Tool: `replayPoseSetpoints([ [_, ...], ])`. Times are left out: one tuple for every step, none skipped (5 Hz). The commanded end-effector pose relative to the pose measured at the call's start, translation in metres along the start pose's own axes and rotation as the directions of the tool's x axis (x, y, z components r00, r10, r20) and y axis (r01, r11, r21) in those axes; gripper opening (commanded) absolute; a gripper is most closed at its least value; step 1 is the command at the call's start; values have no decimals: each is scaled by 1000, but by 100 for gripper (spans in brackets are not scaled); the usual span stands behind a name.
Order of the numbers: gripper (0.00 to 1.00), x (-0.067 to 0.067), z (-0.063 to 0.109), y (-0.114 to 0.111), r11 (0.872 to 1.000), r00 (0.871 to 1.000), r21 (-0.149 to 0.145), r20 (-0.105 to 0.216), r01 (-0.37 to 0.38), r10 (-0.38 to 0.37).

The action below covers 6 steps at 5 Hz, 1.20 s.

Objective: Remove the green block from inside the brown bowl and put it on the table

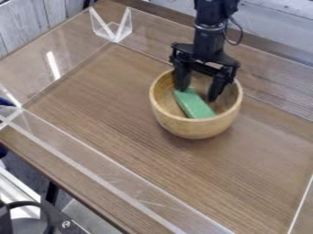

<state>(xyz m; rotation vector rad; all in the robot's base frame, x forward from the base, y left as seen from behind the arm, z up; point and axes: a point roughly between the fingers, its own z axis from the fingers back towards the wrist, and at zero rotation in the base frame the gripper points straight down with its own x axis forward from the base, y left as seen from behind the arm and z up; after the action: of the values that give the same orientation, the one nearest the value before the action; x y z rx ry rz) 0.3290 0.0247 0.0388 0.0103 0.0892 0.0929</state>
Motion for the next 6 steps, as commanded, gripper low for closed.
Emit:
replayPoseSetpoints([
  [100, -1, -5, 15, 1000, 1000, 15, 7, 6, -6],
  [100, -1, -4, 15, 999, 1000, 37, 11, -4, 4],
  [100, 0, -3, 14, 998, 1000, 59, 15, -14, 14],
  [100, -6, -11, 11, 997, 1000, 70, 25, -10, 8],
  [100, -13, -19, 9, 997, 999, 79, 34, -6, 3],
  [100, -20, -21, 7, 996, 999, 88, 44, -2, -2],
])
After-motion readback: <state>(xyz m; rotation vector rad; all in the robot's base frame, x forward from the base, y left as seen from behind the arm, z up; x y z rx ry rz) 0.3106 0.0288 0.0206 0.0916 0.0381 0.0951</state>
